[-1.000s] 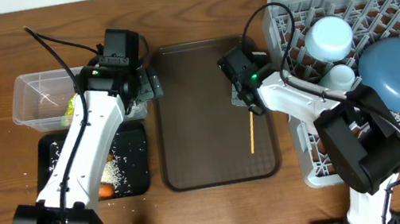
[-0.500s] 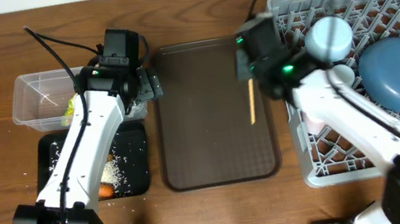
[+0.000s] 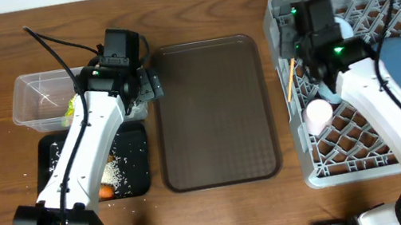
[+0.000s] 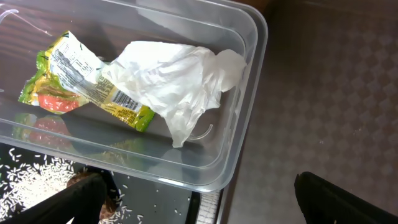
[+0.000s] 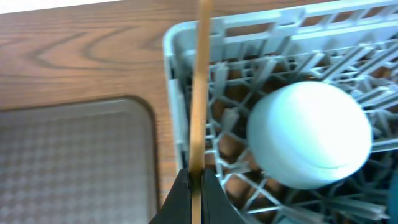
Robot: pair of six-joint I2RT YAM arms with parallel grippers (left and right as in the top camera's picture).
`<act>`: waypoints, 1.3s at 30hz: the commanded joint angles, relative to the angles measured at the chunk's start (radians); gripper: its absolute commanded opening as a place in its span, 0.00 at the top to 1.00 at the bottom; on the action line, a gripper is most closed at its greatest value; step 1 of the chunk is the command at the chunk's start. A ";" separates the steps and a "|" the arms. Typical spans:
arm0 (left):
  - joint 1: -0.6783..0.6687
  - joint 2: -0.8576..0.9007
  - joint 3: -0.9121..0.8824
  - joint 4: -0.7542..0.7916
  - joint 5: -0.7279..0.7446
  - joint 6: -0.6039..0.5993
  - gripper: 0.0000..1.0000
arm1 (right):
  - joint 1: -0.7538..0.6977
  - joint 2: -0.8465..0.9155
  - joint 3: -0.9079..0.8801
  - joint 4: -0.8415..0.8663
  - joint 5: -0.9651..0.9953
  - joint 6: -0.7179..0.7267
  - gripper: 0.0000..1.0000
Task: Sort waste into correct bins and load items into the dishwasher rack
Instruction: 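Carry the chopstick right over the rack's left edge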
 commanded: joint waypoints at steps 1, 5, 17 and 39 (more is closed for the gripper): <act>0.003 0.012 -0.005 -0.003 -0.012 0.013 0.02 | -0.031 0.003 0.014 0.000 0.000 -0.060 0.99; 0.003 0.012 -0.005 -0.003 -0.012 0.013 0.02 | -0.058 0.004 0.014 0.003 0.001 -0.121 0.99; 0.003 0.012 -0.005 -0.003 -0.012 0.013 0.02 | -0.093 0.018 0.013 0.018 -0.152 -0.154 0.99; 0.002 0.012 -0.005 -0.003 -0.012 0.013 0.02 | -0.093 0.027 0.013 0.010 -0.160 -0.130 0.01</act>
